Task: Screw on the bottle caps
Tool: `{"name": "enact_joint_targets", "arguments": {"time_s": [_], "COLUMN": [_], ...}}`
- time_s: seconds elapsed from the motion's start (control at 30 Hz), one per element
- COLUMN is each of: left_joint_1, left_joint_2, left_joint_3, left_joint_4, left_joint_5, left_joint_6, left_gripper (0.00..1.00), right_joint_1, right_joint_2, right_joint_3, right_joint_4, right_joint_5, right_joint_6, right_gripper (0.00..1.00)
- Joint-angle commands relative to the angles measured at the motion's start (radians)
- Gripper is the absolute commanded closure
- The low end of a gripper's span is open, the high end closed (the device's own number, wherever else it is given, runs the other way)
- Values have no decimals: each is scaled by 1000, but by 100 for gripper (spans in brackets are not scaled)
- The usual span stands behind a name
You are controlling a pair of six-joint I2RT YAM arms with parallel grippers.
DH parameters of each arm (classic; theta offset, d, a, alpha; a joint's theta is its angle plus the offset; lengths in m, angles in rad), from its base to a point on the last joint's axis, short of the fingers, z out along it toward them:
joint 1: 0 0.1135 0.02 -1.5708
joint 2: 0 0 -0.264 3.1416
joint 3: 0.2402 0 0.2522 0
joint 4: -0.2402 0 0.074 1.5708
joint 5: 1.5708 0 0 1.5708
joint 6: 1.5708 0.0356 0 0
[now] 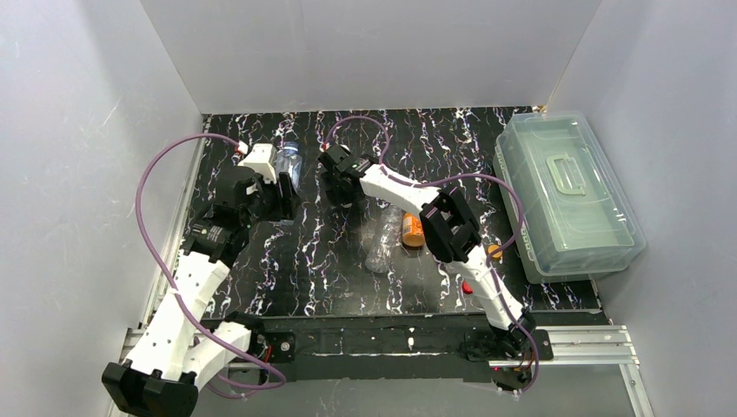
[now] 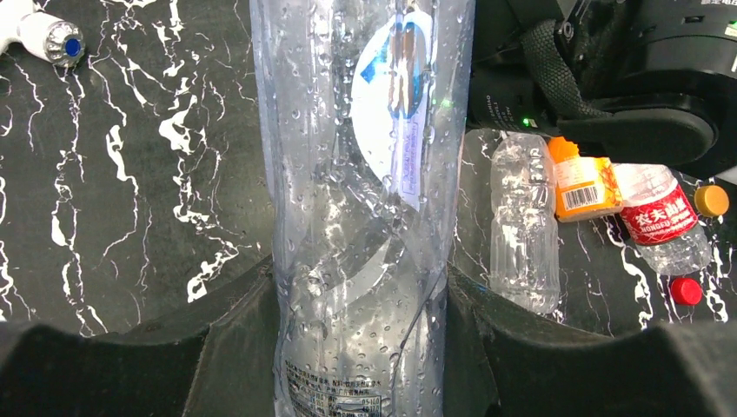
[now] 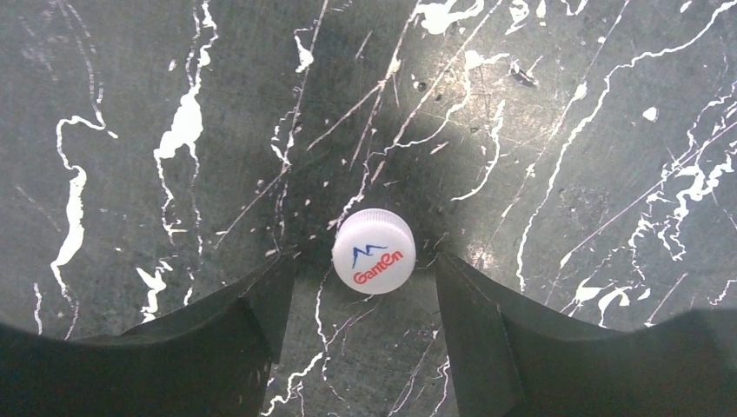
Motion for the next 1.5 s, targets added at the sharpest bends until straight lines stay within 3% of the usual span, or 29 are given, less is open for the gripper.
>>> {"name": "enact_joint_targets", "arguments": {"time_s": [0.0, 0.53, 0.83, 0.93, 1.2, 1.3, 1.4, 1.47], "left_joint_1": [2, 2, 1, -5, -56, -81, -83, -93], "left_joint_2": [-25, -33, 0, 6, 23, 53, 61, 78], "left_joint_3": [-2, -11, -26, -29, -67, -126, -163, -161], "left_joint_4": [-49, -57, -34, -13, 172, 296, 348, 360], "left_joint_5": [-17, 34, 226, 316, 617, 825, 920, 950], "left_joint_6": [23, 84, 203, 273, 366, 354, 345, 340], "left_gripper": [100, 100, 100, 100, 100, 100, 100, 100], "right_joint_1": [8, 15, -15, -45, -226, -409, -497, -501], "right_joint_2": [13, 60, -21, -148, -612, -933, -1106, -1162], "right_joint_3": [57, 90, 82, -9, -465, -756, -871, -928], "right_joint_4": [-27, -26, -40, -13, 172, 325, 441, 631], "right_joint_5": [62, 67, -3, -60, -412, -767, -1021, -1128], "right_joint_6": [-16, -15, -22, -20, 45, 119, 210, 363], "right_gripper": [32, 45, 73, 74, 78, 78, 78, 78]}}
